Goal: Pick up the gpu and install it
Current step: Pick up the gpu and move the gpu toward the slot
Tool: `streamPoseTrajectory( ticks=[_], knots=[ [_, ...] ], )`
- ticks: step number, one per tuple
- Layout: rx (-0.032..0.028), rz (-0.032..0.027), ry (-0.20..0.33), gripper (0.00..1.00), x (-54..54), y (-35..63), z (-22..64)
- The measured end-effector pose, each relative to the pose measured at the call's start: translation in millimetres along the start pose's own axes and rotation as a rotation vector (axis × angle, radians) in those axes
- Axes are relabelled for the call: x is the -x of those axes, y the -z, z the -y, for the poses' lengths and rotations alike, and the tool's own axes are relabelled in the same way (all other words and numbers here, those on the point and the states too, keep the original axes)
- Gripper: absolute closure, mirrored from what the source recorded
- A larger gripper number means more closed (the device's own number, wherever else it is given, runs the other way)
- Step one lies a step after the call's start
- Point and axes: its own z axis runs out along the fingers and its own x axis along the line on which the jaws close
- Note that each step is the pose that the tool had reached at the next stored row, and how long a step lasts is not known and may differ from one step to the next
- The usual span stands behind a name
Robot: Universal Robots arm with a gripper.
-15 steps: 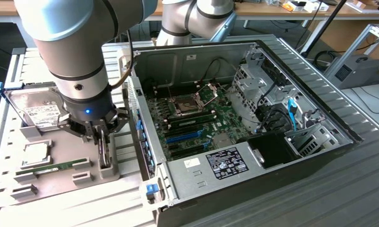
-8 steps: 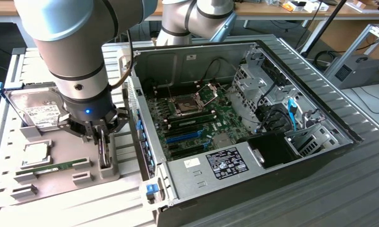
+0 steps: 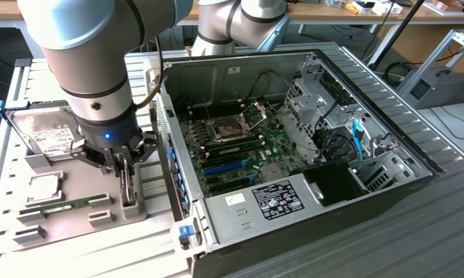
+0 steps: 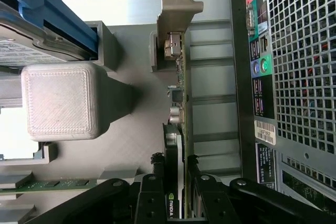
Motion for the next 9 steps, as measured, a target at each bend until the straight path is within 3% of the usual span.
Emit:
streamPoseTrajectory(
  ticks=[9],
  knots=[
    [-0.0003, 0.0003, 0.000, 0.73, 0.2, 7.2, -0.3]
  ],
)
